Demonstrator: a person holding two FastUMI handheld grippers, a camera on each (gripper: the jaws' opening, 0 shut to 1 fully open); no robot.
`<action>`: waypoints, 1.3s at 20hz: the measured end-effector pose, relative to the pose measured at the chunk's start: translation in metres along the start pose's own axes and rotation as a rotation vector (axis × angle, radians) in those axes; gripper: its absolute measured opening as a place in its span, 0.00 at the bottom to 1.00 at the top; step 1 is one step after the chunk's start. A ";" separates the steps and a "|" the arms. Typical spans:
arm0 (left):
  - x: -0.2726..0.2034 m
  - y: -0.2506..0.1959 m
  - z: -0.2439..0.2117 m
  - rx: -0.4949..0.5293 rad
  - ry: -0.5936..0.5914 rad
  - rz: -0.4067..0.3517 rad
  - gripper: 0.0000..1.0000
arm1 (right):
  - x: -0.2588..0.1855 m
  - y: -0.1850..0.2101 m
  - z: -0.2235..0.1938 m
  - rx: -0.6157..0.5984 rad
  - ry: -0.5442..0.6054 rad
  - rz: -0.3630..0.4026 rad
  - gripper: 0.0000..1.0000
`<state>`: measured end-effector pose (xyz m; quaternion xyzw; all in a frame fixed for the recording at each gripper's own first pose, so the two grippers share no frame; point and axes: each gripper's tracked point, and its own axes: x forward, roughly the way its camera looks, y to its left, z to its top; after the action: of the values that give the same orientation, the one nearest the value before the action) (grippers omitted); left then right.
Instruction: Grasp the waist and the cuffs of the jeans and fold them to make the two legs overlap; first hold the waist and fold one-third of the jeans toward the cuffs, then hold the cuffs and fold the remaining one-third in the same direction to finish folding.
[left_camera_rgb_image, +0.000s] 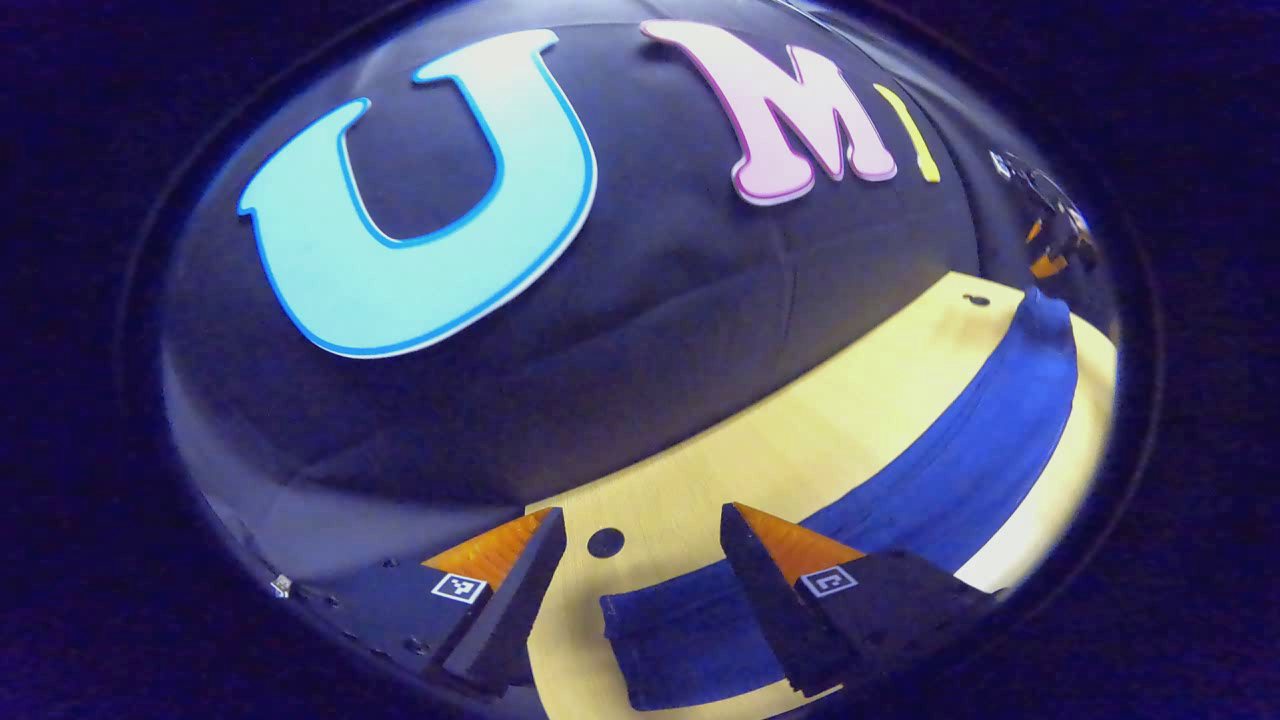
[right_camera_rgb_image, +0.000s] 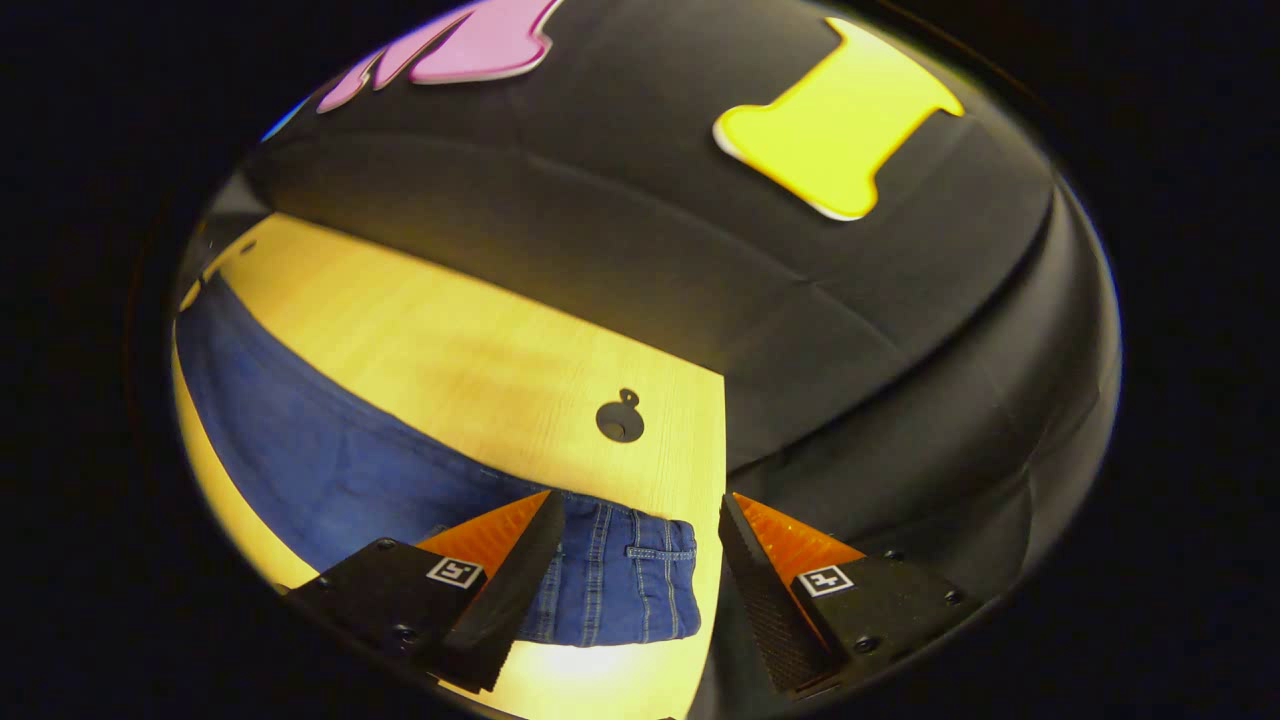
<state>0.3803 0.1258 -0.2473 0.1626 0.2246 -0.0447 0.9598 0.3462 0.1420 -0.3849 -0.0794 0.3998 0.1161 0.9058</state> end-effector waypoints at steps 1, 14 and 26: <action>-0.009 -0.004 0.022 -0.070 -0.051 -0.009 0.98 | -0.009 -0.001 -0.001 0.090 -0.012 0.010 0.97; -0.097 -0.092 0.149 -0.666 -0.360 -0.332 0.96 | 0.018 -0.022 -0.152 1.115 0.098 -0.014 0.98; -0.119 -0.110 0.167 -0.561 -0.331 -0.225 0.96 | 0.034 -0.025 -0.198 1.305 0.067 -0.006 0.57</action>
<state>0.3258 -0.0321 -0.0848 -0.1427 0.0860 -0.1125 0.9796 0.2356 0.0756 -0.5412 0.4823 0.4161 -0.1555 0.7550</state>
